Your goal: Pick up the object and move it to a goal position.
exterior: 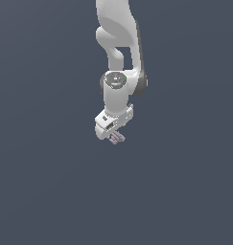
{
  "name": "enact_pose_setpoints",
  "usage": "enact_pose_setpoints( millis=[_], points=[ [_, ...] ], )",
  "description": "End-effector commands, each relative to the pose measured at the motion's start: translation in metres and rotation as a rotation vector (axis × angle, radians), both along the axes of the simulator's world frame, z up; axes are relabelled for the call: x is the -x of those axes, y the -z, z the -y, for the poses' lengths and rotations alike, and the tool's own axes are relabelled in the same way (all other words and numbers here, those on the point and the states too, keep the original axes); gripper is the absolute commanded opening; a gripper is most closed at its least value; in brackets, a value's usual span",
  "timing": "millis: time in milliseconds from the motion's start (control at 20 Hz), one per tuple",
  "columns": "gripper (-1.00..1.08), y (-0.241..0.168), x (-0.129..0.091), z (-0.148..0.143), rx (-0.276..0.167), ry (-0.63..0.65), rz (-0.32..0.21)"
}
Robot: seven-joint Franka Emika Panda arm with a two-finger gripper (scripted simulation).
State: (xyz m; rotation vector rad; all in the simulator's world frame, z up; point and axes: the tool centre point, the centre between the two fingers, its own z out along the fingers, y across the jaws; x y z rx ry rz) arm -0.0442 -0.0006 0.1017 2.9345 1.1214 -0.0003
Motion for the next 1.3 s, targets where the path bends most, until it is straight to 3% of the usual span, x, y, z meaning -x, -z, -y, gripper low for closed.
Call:
enact_pose_setpoints(
  millis=[0, 750, 800, 1250],
  points=[
    [1.0, 0.003, 0.0, 0.0, 0.0, 0.0, 0.0],
    [1.0, 0.05, 0.001, 0.0, 0.0, -0.005, 0.0],
    [-1.0, 0.05, 0.001, 0.0, 0.0, -0.005, 0.0],
    [-1.0, 0.05, 0.001, 0.0, 0.0, -0.005, 0.0]
  ],
)
